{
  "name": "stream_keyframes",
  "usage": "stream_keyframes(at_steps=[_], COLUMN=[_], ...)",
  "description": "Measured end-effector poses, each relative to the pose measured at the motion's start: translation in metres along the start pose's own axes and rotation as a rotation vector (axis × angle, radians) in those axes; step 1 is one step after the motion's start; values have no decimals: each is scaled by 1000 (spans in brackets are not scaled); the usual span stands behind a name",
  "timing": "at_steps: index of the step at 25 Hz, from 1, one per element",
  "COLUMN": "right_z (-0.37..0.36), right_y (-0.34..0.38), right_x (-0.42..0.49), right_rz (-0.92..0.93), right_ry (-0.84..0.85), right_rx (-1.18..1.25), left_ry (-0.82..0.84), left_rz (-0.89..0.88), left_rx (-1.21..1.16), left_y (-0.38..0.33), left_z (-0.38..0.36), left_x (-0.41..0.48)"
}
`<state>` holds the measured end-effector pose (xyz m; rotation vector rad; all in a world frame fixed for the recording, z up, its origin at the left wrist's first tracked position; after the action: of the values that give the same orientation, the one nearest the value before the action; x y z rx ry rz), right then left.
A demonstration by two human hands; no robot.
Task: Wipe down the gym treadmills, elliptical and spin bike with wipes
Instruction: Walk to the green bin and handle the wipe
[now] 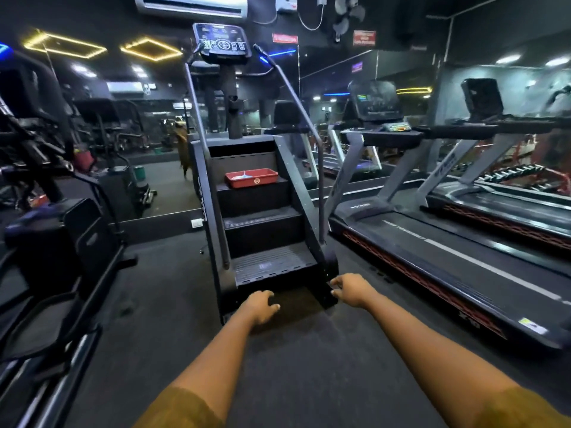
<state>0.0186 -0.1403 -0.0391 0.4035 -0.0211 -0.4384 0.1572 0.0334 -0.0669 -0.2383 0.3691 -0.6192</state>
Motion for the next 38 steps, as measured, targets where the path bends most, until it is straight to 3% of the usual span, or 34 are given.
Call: stream_keyframes(at_steps=[18,29,38], right_z=[84,133,151], right_y=[-61,-51,-13], right_x=[609,982,1175], right_rz=[148,336,327], right_ry=[10,-12,-108], right_rx=[12,64,331], left_ry=[-64,-275,-519], left_rz=[139,200,266], left_rx=[-103,-263,-343], left_y=[12,34,76], left_z=[164,296,395], left_x=[561,867,1037])
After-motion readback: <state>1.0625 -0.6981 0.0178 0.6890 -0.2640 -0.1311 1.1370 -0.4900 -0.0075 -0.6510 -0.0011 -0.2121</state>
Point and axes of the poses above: each hand's wrist, its own x-axis towards the middle knuckle, its own z-axis out of the back of the hand, y = z × x, the point moved 5 cm from there along x, towards the middle knuckle, and after that the axes turned 10 degrees about z, right-handed, at the moved point
